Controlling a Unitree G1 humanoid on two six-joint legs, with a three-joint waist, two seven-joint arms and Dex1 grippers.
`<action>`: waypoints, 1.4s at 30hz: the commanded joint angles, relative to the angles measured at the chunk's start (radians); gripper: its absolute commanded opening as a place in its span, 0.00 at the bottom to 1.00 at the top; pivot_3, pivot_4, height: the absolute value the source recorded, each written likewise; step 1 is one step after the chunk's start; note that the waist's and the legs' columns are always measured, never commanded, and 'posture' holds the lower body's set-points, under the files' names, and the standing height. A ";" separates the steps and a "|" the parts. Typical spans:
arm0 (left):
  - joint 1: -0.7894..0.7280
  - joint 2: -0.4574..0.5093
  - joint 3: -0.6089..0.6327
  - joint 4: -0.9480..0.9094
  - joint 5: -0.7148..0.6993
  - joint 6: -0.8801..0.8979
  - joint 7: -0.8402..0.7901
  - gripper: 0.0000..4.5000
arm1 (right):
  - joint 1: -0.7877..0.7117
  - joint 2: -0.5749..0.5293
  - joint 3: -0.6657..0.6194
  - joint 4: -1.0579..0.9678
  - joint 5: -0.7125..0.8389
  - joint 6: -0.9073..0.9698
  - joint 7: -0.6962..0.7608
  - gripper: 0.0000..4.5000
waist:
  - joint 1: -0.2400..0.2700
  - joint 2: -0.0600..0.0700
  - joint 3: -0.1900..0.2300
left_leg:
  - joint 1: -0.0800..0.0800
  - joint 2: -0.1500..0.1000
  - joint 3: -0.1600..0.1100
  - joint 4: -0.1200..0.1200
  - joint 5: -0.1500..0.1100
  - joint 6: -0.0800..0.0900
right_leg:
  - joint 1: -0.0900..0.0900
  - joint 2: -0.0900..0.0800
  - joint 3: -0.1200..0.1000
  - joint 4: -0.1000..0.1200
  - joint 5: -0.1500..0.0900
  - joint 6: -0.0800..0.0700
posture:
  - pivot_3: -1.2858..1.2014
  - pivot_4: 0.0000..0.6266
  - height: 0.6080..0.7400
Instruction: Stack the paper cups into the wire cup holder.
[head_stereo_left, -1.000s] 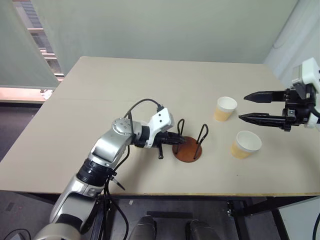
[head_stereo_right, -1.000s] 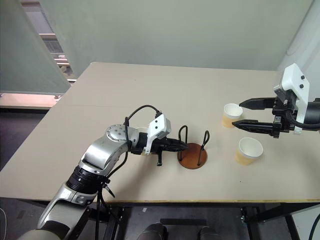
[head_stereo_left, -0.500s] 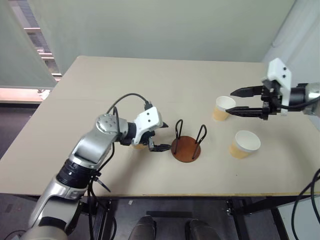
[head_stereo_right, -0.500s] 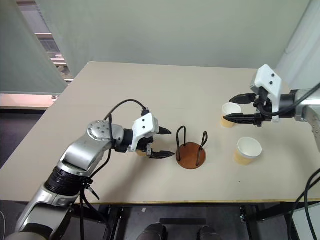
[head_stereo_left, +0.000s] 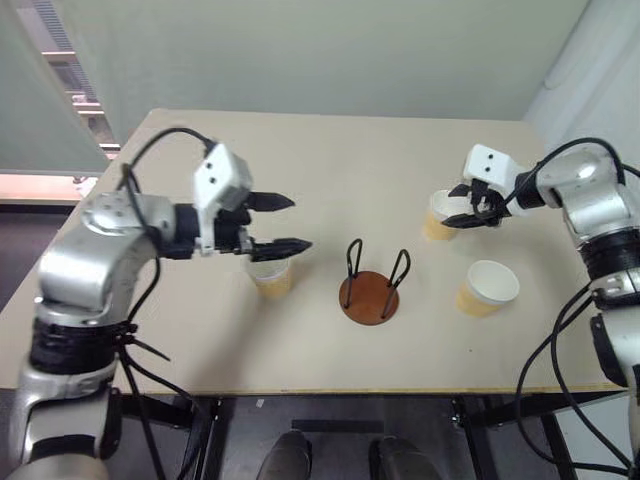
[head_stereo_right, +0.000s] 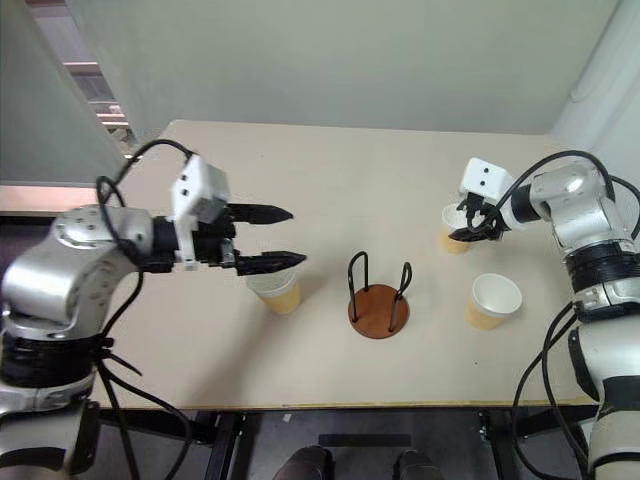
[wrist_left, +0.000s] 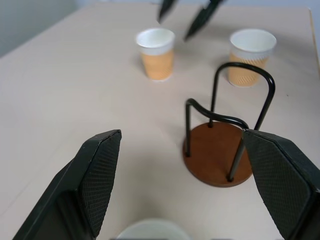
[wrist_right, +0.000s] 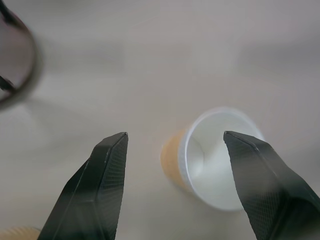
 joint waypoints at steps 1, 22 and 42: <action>0.034 0.025 0.073 -0.058 -0.065 0.001 -0.008 0.92 | -0.070 0.023 0.002 0.139 -0.073 -0.076 -0.040 0.70 | 0.002 0.000 0.000 | 0.000 0.001 0.000 0.000 0.000 0.000 | 0.000 0.000 -0.001 0.000 0.000 -0.001 | 0.52 0.24 1.00; 0.080 0.119 0.060 -0.004 -0.082 -0.108 -0.054 0.93 | -0.140 0.102 -0.047 0.352 -0.168 -0.167 -0.031 0.01 | 0.000 0.000 0.000 | -0.002 0.007 0.001 -0.002 0.000 -0.004 | -0.005 0.003 -0.003 0.004 0.000 -0.009 | 0.52 0.24 1.00; -0.019 0.148 -0.077 0.151 -0.017 -0.220 -0.225 0.93 | -0.037 -0.070 -0.046 -0.963 0.313 0.478 0.366 0.01 | -0.021 0.000 0.000 | 0.000 0.009 0.000 -0.007 0.005 -0.011 | -0.006 0.007 -0.002 0.005 -0.003 -0.014 | 0.52 0.24 1.00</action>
